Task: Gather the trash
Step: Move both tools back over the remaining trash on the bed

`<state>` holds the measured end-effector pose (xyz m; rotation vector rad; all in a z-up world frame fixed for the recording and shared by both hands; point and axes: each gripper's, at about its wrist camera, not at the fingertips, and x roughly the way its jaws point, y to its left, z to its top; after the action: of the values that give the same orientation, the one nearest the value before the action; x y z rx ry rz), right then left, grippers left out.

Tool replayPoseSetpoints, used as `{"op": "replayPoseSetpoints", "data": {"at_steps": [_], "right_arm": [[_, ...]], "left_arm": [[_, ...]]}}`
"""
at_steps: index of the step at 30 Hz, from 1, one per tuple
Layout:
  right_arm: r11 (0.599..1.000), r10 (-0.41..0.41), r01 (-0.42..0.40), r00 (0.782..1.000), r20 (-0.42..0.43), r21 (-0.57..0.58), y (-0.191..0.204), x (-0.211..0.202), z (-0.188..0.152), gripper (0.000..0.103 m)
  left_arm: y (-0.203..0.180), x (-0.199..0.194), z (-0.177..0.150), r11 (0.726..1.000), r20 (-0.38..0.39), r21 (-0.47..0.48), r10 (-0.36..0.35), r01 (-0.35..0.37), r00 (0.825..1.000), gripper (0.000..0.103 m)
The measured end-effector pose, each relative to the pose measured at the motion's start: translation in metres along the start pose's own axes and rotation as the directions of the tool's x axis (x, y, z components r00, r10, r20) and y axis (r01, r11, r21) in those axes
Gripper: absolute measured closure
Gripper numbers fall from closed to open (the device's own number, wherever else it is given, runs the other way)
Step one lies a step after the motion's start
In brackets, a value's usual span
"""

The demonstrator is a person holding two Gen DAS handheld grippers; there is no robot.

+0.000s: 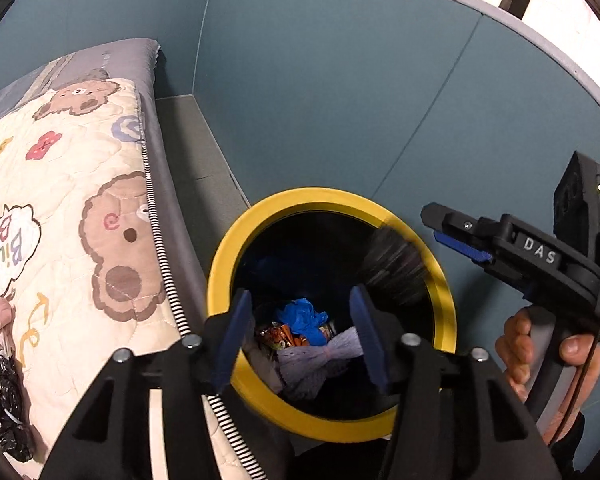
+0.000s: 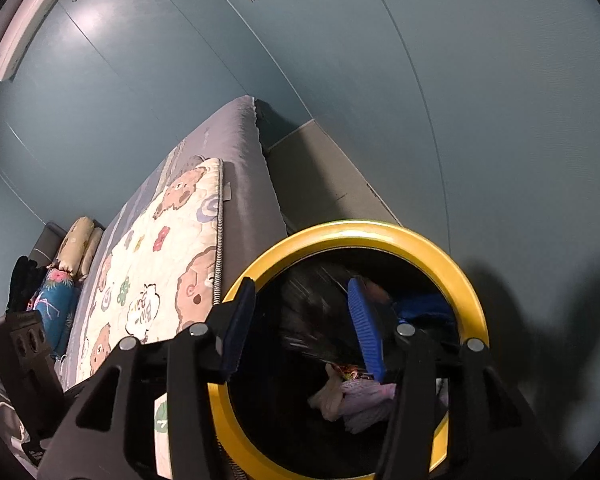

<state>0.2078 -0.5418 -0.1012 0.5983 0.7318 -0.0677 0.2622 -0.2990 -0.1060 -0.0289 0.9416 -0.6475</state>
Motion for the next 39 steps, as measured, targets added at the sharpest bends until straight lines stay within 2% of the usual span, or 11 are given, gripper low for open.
{"op": "replayPoseSetpoints", "data": {"at_steps": [13,22,31,39], "right_arm": [[1.0,-0.013,0.012,0.998,-0.06,-0.024,0.016,-0.003,-0.023,0.046],[0.993,0.007,-0.018,0.995,-0.096,-0.113,0.064,-0.004,-0.04,0.043],[0.962,0.083,-0.113,0.988,-0.13,-0.247,0.143,-0.003,-0.057,0.041],[0.917,0.139,-0.202,0.97,-0.199,-0.343,0.212,0.009,-0.083,0.038]], "left_arm": [[0.047,-0.046,-0.012,0.993,0.076,-0.072,0.097,-0.092,0.992,0.025],[0.096,-0.085,-0.023,0.978,0.123,-0.144,0.167,-0.149,0.978,0.021],[0.153,-0.128,-0.039,0.947,0.151,-0.214,0.276,-0.241,0.949,0.02],[0.216,-0.152,-0.055,0.897,0.121,-0.276,0.389,-0.346,0.913,0.02]]}}
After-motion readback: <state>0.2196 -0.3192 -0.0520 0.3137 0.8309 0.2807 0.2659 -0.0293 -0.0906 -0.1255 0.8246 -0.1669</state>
